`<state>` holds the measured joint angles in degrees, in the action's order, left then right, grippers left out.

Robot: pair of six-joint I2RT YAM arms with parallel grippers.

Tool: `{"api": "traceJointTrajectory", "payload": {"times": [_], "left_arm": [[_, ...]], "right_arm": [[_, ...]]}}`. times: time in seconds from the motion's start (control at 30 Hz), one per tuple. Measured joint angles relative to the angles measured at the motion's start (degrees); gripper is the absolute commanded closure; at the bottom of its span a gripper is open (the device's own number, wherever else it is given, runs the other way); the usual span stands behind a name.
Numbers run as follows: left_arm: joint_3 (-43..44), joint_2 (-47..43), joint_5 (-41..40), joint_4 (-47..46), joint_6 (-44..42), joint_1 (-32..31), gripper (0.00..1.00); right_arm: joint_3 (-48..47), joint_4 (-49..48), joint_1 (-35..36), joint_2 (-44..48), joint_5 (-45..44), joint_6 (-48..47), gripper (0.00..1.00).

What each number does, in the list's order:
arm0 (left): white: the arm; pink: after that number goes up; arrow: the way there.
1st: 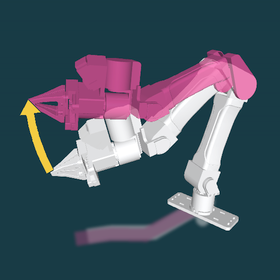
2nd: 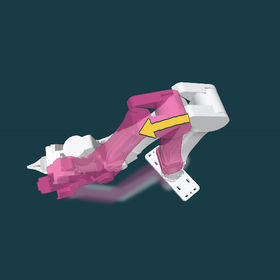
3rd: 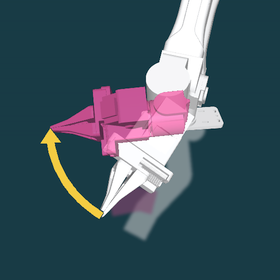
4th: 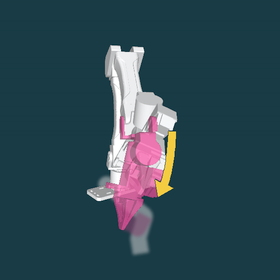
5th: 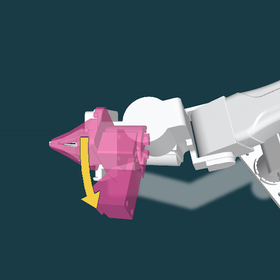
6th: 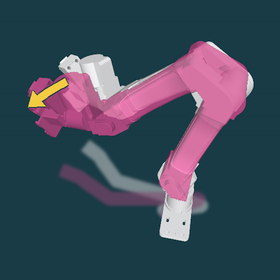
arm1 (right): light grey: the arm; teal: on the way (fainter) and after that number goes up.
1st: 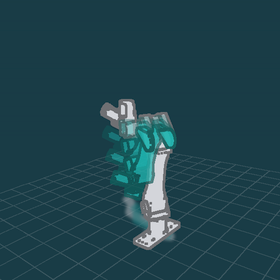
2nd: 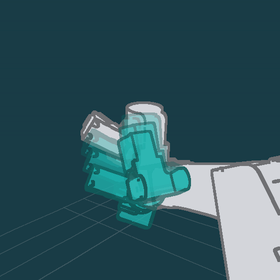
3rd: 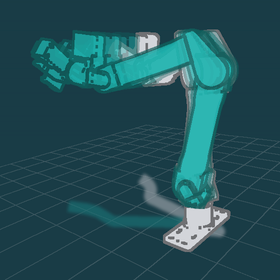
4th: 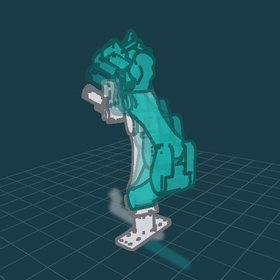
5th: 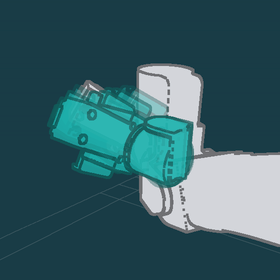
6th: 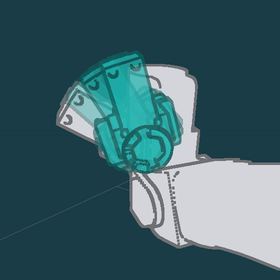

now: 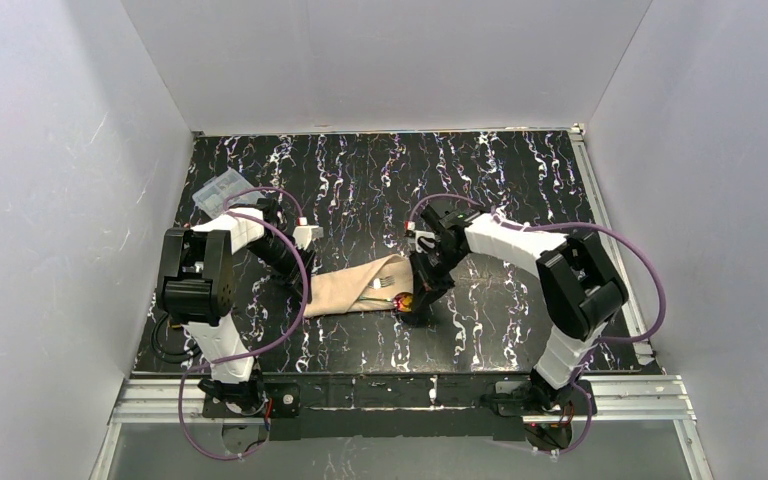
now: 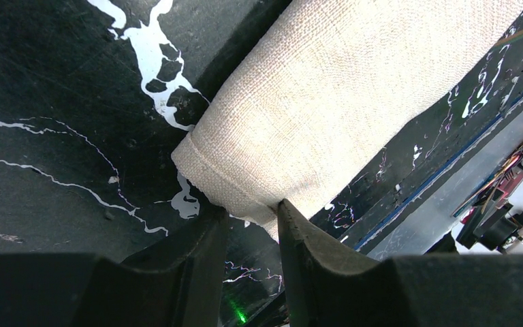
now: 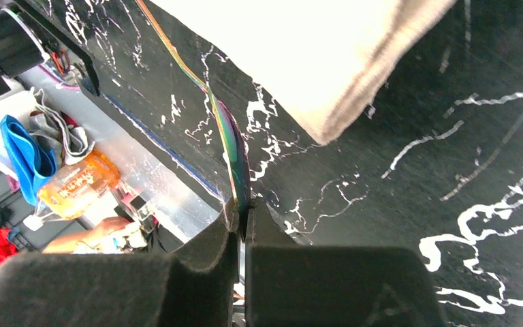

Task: Fold the napkin into a case and place the utensils inside
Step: Insert the spoon into the folded napkin.

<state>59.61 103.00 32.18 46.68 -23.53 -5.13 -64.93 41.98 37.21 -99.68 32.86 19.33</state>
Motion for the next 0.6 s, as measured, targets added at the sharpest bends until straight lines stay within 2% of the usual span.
{"api": "traceJointTrajectory", "payload": {"times": [0.3,0.47,0.53,0.6], "left_arm": [[0.0,0.11,0.0,0.04,-0.02,-0.31,0.7],[0.0,0.11,-0.02,0.04,-0.04,-0.37,0.7],[0.0,0.11,-0.02,0.04,-0.07,-0.37,0.7],[0.0,0.11,-0.02,0.04,-0.07,-0.37,0.7]], "right_arm": [[-4.74,-0.83,2.08,-4.52,0.52,0.22,0.99],[-7.26,-2.64,2.56,-8.04,0.66,0.37,0.86],[-8.15,-3.02,2.75,-9.22,0.74,0.42,0.77],[-8.92,-3.34,2.93,-10.1,0.5,0.42,0.53]]}}
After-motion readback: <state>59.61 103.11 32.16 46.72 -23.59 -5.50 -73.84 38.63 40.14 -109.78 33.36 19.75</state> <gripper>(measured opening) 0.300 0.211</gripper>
